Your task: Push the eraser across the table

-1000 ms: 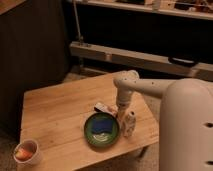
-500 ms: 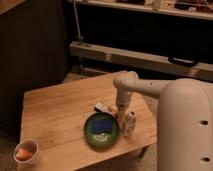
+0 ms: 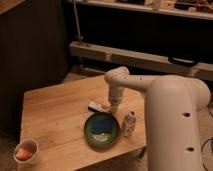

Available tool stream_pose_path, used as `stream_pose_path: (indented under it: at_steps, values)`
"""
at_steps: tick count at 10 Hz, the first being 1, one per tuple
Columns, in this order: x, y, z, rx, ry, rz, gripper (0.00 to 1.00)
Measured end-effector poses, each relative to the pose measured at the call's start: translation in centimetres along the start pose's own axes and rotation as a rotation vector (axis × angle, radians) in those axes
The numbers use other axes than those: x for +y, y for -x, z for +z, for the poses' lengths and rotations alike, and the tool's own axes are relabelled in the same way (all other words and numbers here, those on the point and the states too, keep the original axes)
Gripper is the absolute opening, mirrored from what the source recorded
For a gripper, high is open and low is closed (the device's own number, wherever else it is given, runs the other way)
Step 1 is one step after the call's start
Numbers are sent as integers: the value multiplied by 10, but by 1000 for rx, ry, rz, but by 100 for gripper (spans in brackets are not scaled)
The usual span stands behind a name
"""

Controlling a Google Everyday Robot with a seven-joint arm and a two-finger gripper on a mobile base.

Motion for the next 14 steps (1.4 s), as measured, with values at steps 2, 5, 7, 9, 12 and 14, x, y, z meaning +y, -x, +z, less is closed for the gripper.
stream_pose_path:
  at_steps: [2,5,7,9,12,14]
  values:
    - [-6,23,4,1,4,-38,0]
    - [-10,46,1,0,-1,-77,0]
    - [-14,47,-6,6,-13,-79,0]
    - [-16,56,-11,14,-28,-96,0]
    - [-21,69,-18,24,-49,-114,0]
    - [-28,79,-22,27,-62,-128,0]
